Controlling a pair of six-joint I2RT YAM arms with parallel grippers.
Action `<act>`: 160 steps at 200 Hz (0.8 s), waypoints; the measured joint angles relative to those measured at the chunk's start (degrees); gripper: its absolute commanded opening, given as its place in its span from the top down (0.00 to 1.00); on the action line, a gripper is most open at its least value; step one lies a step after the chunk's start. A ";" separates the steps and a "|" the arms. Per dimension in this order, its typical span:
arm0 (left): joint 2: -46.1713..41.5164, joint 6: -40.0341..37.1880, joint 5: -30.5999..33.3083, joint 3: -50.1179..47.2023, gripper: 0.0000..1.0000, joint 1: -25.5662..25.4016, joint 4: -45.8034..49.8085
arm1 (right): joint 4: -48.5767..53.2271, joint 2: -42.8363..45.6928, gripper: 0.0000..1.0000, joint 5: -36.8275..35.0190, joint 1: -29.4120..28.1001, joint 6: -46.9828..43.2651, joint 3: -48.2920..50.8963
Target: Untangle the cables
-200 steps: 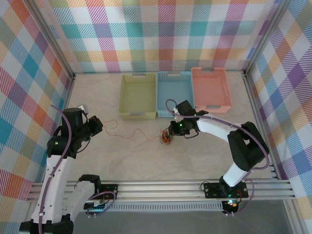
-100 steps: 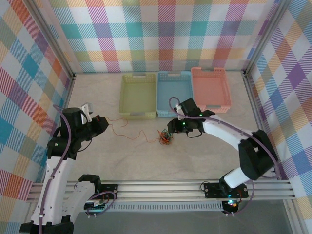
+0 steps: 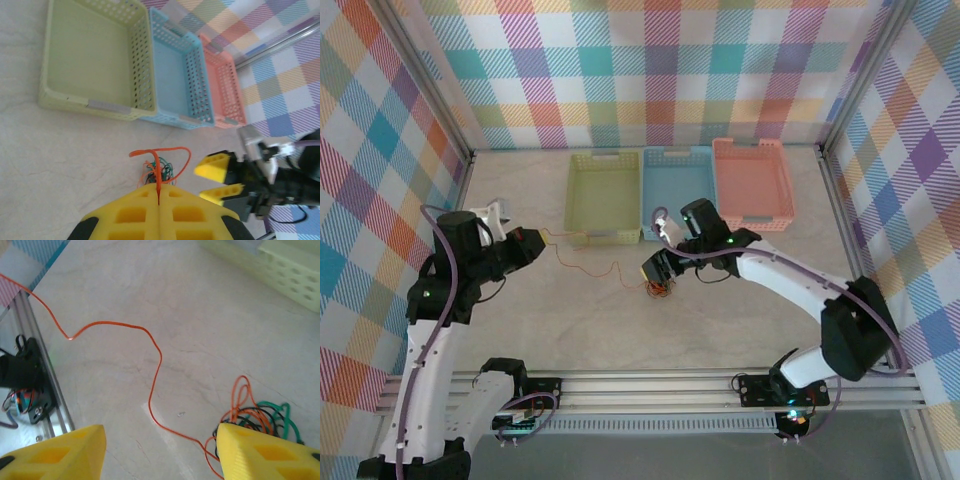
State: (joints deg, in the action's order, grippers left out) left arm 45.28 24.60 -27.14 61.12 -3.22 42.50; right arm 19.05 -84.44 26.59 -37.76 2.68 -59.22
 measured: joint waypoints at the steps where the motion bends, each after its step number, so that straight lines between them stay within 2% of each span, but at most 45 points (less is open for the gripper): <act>1: 0.00 -0.02 -0.04 0.17 1.00 0.00 0.00 | 0.17 -0.26 0.37 0.24 0.00 -0.31 -0.24; 57: 0.70 0.02 -1.18 5.70 1.00 0.00 1.55 | 7.89 -6.34 0.35 3.65 -0.59 -11.89 -8.50; 160: 2.25 0.04 -1.99 9.46 1.00 0.00 3.76 | 15.32 -8.55 0.32 3.85 -3.13 -35.41 -9.22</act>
State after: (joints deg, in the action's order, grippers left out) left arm 47.53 24.64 -29.12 70.59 -3.22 46.26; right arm 34.37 -92.99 30.44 -40.88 -32.73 -68.45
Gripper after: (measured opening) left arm 0.054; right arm 0.677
